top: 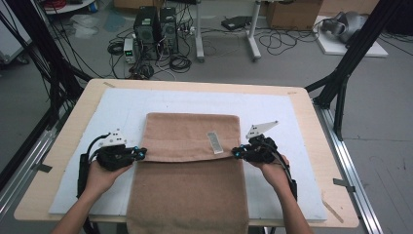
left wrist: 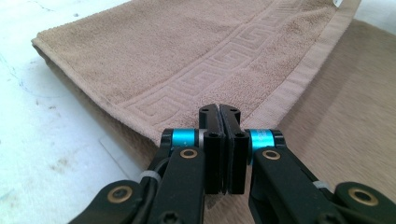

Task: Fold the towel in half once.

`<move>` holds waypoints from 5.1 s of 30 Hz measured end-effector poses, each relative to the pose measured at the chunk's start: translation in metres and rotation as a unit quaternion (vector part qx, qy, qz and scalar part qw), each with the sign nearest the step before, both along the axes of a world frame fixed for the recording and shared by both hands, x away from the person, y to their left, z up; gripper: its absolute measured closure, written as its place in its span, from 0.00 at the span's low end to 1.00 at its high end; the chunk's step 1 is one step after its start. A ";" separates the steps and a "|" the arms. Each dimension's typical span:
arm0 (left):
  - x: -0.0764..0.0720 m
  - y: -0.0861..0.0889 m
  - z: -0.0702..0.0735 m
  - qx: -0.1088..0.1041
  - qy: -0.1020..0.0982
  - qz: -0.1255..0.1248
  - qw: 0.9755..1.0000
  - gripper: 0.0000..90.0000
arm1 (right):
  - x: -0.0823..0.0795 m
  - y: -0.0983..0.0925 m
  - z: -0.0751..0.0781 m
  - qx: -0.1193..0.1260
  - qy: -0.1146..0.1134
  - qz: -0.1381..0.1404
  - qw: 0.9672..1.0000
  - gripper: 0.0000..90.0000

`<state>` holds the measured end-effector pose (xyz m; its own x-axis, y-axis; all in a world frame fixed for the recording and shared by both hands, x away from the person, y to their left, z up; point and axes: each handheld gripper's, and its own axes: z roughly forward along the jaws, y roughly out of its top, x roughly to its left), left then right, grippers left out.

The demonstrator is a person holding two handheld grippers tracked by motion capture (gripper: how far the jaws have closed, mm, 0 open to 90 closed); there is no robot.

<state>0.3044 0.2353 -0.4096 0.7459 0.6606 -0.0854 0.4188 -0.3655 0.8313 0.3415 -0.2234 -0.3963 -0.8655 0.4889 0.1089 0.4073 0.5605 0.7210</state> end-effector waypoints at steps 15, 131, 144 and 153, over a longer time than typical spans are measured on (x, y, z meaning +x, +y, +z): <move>-0.080 0.014 0.004 -0.015 -0.035 -0.023 0.999 0.96 | -0.072 -0.005 0.009 0.037 0.012 0.115 0.993 0.85; 0.040 -0.020 -0.022 0.040 0.010 0.035 0.999 0.60 | 0.026 0.002 -0.032 -0.023 0.005 -0.059 0.998 0.58; 0.048 -0.023 -0.036 0.042 0.017 0.033 0.998 0.87 | 0.030 0.003 -0.039 -0.038 0.008 -0.048 0.998 0.84; 0.043 -0.023 -0.027 0.027 0.005 0.034 0.999 0.95 | 0.032 0.001 -0.030 -0.027 0.012 -0.041 0.999 0.94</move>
<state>0.3477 0.2127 -0.4367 0.6980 0.7139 -0.0560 0.4533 -0.3799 0.8063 0.3733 -0.2228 -0.4267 -0.8201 0.5635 0.0994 0.4694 0.5631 0.6801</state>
